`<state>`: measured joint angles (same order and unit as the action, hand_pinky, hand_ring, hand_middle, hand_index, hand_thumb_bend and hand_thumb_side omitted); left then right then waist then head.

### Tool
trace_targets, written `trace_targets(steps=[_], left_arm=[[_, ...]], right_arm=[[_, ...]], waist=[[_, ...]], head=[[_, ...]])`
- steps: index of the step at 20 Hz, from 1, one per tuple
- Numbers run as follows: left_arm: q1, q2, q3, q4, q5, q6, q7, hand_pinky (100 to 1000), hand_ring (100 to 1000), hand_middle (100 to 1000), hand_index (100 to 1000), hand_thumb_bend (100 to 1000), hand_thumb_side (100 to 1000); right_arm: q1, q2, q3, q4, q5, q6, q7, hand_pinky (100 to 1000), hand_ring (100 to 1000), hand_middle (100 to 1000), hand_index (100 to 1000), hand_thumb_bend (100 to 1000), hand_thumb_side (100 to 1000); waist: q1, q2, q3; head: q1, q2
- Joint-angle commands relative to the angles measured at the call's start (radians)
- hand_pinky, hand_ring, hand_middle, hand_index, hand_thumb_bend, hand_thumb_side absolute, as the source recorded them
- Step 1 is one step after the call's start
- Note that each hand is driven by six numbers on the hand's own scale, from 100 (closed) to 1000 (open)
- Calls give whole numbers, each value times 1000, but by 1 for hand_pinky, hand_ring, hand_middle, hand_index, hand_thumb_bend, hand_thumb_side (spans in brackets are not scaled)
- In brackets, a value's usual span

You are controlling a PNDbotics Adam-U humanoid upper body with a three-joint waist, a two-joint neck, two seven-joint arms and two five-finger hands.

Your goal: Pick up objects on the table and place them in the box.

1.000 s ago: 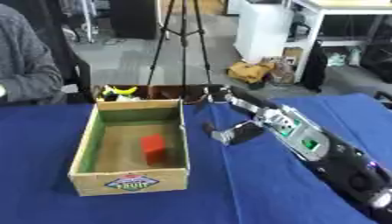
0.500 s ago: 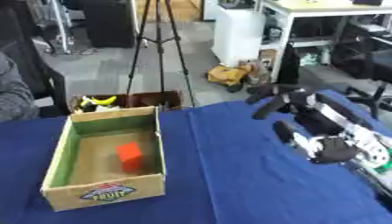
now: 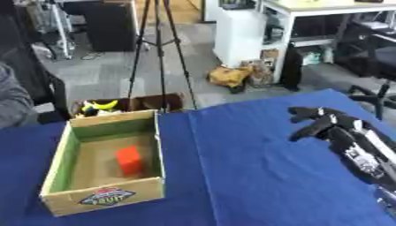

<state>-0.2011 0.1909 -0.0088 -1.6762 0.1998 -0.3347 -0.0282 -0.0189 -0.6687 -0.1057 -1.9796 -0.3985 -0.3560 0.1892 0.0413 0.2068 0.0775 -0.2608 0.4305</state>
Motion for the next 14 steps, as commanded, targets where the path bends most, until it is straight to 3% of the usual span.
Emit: trace_targets(steps=[1,7,12,14], left_arm=[[-1,19,7,-8,-2,1,15,559,634,576,661,155,998],[9,13,-2,-9,1,5,21,552,631,573,658,120,980],[19,11,-8,-9,2,8,17,551,631,573,658,100,953],[25,9,-9,-8,3,8,16,550,632,575,658,100,943]], right_arm=[[3,27,-18,-20,2,23,1,615,928,704,627,100,764],[13,94,-16,-20,27,79,-5,562,896,663,584,100,820],[15,130,-12,-20,39,125,-20,539,879,636,560,100,801],[16,144,-8,-20,42,144,-25,521,863,607,521,100,760]], waist=[[-1,-14,0],[4,-17,-5],[8,-19,-7],[8,-24,-11]], head=[[16,11],[35,29],[48,51],[63,78]])
